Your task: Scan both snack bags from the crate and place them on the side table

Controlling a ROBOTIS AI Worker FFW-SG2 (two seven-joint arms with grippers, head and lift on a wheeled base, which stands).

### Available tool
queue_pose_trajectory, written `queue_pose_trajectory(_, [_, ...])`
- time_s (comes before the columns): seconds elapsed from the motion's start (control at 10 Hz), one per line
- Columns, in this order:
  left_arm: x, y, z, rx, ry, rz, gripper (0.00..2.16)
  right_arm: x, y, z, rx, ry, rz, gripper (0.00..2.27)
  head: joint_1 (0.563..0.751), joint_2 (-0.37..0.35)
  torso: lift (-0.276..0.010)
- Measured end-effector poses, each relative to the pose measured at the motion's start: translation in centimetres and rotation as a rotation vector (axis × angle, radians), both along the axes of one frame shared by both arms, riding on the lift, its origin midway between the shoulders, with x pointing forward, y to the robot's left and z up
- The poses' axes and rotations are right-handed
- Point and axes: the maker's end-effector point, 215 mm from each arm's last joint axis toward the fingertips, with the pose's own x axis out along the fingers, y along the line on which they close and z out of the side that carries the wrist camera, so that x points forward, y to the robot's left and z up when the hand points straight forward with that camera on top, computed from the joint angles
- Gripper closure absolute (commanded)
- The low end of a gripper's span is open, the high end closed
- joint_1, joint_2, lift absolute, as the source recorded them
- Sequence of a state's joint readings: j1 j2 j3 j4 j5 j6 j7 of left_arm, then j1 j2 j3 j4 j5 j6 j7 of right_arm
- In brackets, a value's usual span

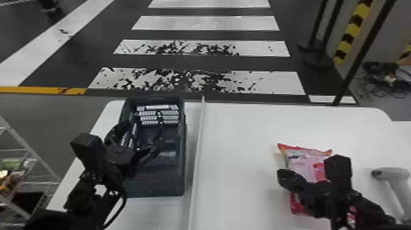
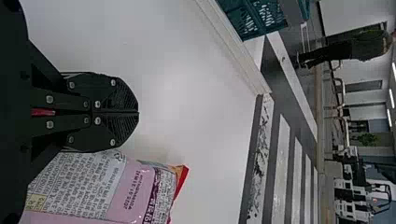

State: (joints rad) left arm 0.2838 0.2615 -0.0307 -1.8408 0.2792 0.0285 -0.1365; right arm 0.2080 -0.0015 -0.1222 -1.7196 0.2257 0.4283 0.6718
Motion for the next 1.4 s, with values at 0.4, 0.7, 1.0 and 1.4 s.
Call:
queue_pose_trajectory(0.4, [0.0, 0.0, 0.0, 0.0, -0.001, 0.0, 0.1, 0.1, -1.5, -0.2, -0.014, 0.001, -0.021, 2.25, 0.695, 0.032, -0.098])
queue_pose_trajectory(0.7, [0.0, 0.0, 0.0, -0.001, -0.001, 0.001, 0.1, -0.8, -0.5, 1.3, 0.005, -0.023, 0.002, 2.04, 0.695, 0.033, -0.098])
queue_pose_trajectory(1.0, [-0.1, 0.3, 0.2, 0.0, -0.004, 0.005, 0.1, 0.0, 0.9, 7.9, 0.064, -0.145, -0.007, 0.48, 0.695, 0.063, -0.098])
queue_pose_trajectory(1.4, [-0.2, 0.9, 0.4, -0.003, -0.013, 0.014, 0.1, 1.8, -11.1, 11.5, 0.001, -0.226, -0.245, 0.1, 0.695, -0.057, -0.098])
